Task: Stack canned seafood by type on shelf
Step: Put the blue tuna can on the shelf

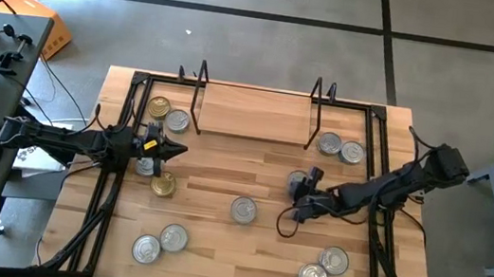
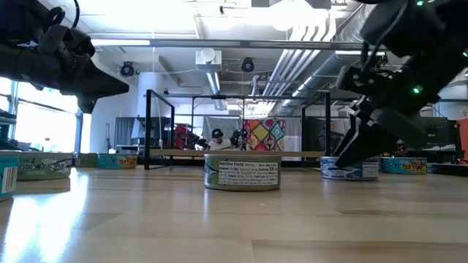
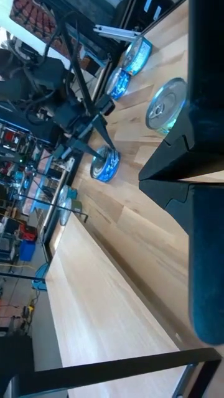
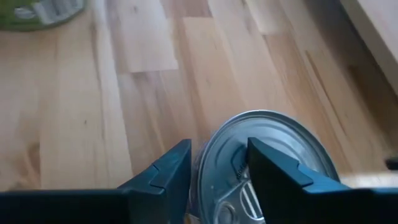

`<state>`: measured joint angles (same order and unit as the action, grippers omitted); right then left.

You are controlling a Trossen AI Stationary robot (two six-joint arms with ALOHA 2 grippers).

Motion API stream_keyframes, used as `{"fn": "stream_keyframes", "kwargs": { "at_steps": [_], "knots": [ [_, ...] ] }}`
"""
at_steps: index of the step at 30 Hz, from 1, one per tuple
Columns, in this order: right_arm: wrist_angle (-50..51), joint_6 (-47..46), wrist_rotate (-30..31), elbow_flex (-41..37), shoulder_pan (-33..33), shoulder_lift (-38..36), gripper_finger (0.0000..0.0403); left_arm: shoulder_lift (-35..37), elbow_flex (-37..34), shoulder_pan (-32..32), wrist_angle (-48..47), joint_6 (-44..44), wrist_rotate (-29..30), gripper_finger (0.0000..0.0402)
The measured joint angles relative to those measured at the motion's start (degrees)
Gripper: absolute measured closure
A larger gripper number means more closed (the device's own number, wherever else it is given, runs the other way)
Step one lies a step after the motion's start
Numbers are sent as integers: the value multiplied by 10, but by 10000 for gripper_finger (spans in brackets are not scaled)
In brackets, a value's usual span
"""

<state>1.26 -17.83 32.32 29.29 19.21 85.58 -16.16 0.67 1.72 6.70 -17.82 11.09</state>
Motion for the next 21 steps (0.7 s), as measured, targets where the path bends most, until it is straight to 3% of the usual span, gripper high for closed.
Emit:
{"fn": "stream_keyframes", "kwargs": {
  "at_steps": [4, 12, 16, 21],
  "knots": [
    [-44, 60, 5, -36, 7, -1, 301, 0, 0, 0, 3, 0, 0, 401],
    [-34, 64, 19, -42, 8, -1, 393, 0, 0, -5, 9, 5, 0, 401],
    [-20, 75, 26, -13, 7, 2, 396, 0, 0, -20, 9, 13, 0, 401],
    [-17, 161, 7, 41, 7, 4, 402, 0, 0, -43, 9, 15, 1, 401]
  ]
}}
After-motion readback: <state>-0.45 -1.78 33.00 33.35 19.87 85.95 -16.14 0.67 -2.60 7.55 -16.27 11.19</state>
